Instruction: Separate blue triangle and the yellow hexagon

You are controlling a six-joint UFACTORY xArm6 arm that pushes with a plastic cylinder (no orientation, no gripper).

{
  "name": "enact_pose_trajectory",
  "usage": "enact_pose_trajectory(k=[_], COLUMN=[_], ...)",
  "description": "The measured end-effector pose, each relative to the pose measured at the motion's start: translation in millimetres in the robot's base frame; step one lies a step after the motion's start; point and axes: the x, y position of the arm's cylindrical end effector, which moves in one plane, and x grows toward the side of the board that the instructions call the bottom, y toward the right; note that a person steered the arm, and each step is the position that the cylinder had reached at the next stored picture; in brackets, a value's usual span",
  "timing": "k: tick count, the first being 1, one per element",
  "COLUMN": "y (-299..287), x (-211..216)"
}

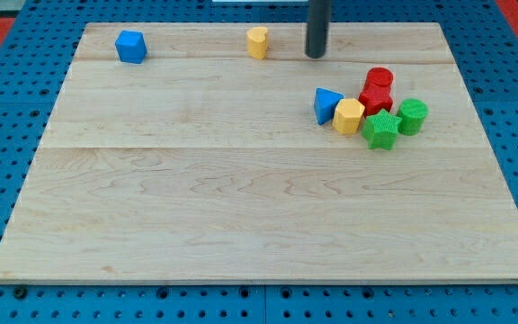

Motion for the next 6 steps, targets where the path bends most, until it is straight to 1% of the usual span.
enact_pose_trajectory(k=[1, 2, 3, 4, 5, 6], y=[18, 23, 20, 19, 23, 63], x=[15, 49, 96, 131, 152, 140])
